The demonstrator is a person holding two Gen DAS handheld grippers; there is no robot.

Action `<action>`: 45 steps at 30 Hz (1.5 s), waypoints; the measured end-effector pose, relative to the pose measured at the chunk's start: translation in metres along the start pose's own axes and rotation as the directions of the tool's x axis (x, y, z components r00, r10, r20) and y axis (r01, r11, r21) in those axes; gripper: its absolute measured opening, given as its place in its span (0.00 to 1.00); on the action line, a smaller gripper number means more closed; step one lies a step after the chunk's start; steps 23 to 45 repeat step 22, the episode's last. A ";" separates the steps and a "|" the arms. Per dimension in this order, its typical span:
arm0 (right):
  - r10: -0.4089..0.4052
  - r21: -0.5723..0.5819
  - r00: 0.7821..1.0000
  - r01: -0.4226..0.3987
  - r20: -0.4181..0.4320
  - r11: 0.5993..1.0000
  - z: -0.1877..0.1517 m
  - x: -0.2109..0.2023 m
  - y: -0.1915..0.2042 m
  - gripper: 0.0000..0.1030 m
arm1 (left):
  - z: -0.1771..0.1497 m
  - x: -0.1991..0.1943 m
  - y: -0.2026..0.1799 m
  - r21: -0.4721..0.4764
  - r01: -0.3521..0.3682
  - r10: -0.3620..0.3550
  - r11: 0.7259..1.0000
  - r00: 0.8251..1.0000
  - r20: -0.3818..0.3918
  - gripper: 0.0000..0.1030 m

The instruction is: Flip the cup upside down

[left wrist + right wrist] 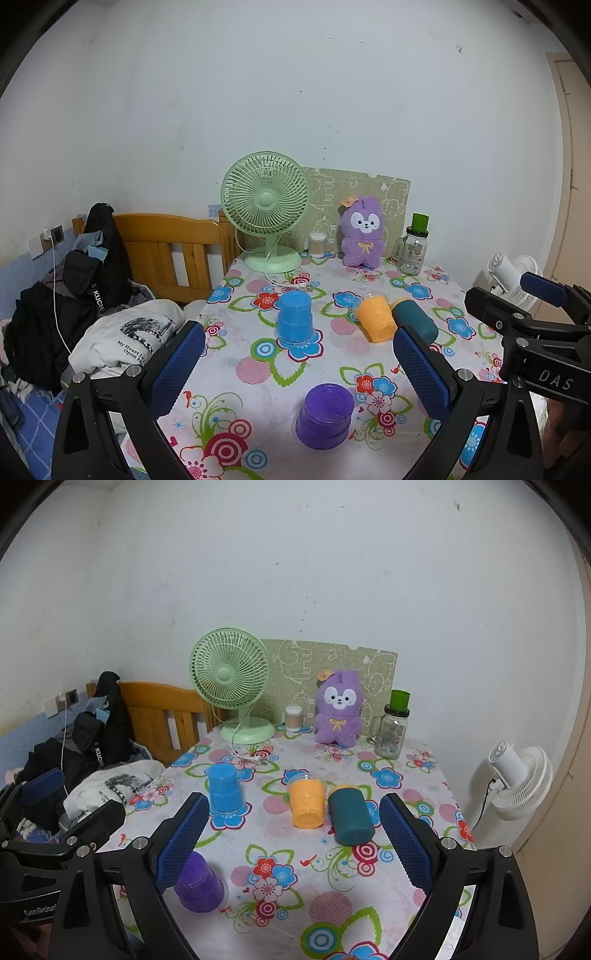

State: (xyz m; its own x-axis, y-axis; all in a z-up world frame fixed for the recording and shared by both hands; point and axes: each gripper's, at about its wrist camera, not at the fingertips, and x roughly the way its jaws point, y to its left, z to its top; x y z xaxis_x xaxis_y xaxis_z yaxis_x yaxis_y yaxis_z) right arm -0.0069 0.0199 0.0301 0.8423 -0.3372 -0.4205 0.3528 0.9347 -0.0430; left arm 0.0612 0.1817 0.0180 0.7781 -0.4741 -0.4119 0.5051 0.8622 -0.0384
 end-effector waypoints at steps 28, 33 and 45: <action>0.000 0.000 1.000 0.000 -0.007 1.000 -0.001 0.001 -0.001 0.92 | -0.001 0.002 -0.002 -0.002 0.000 0.000 1.000 1.000 -0.007 1.00; 0.000 0.000 1.000 0.000 -0.007 1.000 -0.001 0.001 -0.001 0.92 | -0.001 0.002 -0.002 -0.002 0.000 0.000 1.000 1.000 -0.007 1.00; 0.000 0.000 1.000 0.000 -0.007 1.000 -0.001 0.001 -0.001 0.92 | -0.001 0.002 -0.002 -0.002 0.000 0.000 1.000 1.000 -0.007 1.00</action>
